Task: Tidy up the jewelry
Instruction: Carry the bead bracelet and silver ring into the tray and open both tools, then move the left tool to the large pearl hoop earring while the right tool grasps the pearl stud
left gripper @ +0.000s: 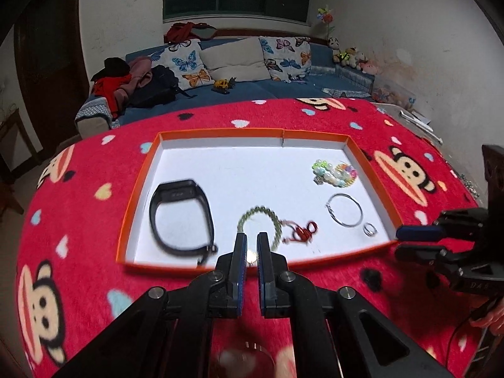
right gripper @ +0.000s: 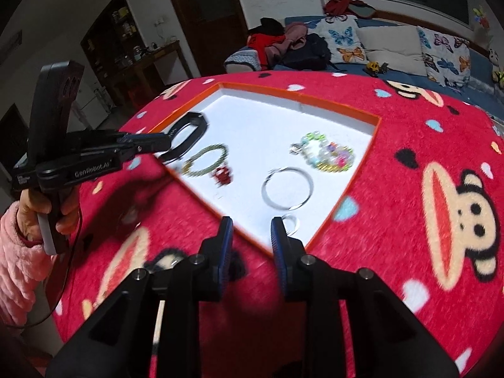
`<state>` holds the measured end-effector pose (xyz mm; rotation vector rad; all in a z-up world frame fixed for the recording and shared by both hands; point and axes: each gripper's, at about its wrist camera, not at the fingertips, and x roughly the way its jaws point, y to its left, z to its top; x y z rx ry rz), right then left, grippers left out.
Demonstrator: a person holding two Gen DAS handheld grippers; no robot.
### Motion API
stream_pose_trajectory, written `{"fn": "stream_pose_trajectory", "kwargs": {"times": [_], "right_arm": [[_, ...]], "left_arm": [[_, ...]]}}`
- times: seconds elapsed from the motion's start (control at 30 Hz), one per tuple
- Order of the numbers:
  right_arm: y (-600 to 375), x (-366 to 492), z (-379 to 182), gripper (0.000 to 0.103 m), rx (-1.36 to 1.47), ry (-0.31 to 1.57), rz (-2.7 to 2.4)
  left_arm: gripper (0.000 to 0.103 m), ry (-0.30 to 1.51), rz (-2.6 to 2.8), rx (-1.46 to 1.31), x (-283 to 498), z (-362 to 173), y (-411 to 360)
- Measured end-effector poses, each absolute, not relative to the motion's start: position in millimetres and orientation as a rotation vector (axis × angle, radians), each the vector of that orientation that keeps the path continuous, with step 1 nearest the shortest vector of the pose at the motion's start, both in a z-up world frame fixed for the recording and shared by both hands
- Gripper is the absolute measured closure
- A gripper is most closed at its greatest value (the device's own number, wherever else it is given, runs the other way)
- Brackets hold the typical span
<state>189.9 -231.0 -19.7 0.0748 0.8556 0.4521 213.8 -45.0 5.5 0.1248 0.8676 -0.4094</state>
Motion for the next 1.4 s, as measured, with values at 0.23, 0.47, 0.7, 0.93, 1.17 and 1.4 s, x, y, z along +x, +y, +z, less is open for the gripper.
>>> {"fn": "stream_pose_trajectory", "kwargs": {"times": [0.23, 0.47, 0.7, 0.93, 1.17, 1.4], "right_arm": [[-203, 163, -35, 0.077, 0.044, 0.896, 0.52], [-183, 160, -41, 0.079, 0.022, 0.913, 0.56], [-164, 162, -45, 0.082, -0.056, 0.914, 0.557], [-158, 162, -46, 0.091, -0.116, 0.907, 0.536], [-160, 161, -44, 0.094, -0.108, 0.904, 0.538], [-161, 162, -46, 0.094, -0.071, 0.911, 0.553]], "left_arm": [[0.096, 0.891, -0.408, 0.099, 168, 2, -25], [0.096, 0.92, -0.379, 0.083, 129, -14, -4], [0.095, 0.918, -0.357, 0.097, 101, -20, 6], [0.024, 0.867, -0.353, 0.16, 84, -20, -1], [0.027, 0.903, -0.396, 0.145, 100, -21, -3], [0.038, 0.932, -0.396, 0.201, 122, -34, -14]]}}
